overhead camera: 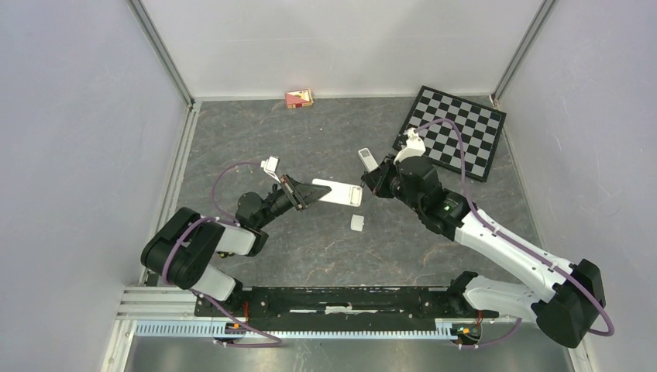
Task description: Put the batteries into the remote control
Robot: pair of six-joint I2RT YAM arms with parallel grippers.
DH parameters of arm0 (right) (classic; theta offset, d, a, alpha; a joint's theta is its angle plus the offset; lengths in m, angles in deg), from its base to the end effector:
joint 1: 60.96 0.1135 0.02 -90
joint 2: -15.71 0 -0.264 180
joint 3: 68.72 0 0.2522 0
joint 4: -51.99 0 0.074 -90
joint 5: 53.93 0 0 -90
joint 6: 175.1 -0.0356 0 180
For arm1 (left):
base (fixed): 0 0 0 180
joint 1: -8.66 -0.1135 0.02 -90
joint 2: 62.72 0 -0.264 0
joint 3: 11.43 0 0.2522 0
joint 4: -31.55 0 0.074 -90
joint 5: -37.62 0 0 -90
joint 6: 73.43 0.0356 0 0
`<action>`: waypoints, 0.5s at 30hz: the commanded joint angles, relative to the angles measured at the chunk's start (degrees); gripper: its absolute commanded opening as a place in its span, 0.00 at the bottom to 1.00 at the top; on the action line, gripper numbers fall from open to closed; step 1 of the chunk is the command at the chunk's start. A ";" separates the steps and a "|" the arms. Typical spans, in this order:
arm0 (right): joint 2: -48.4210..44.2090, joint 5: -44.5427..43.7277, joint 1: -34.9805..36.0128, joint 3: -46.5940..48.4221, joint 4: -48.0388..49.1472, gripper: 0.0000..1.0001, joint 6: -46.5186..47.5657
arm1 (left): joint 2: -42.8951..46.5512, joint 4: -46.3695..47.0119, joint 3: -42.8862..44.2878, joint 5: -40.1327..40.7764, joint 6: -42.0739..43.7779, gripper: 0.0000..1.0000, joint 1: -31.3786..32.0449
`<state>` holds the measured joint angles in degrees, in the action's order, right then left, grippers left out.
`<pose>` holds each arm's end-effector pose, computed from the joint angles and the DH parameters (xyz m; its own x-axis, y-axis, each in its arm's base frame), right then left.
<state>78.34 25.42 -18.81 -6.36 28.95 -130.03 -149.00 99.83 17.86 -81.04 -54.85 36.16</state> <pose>0.1904 0.1635 0.3036 -0.5846 0.4070 -0.7018 -0.1706 0.7840 0.5968 0.2081 -0.1276 0.1861 -0.7242 -0.5607 -0.4015 0.4266 0.0931 -0.8996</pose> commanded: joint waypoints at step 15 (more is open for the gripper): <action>-0.13 4.34 3.11 2.46 8.56 0.02 6.56 | 11.79 -10.90 3.81 8.66 -3.87 0.02 0.88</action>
<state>77.18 30.07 -17.28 -6.06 34.41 -125.62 -138.64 89.82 19.69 -74.75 -56.18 36.82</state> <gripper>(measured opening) 0.112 0.266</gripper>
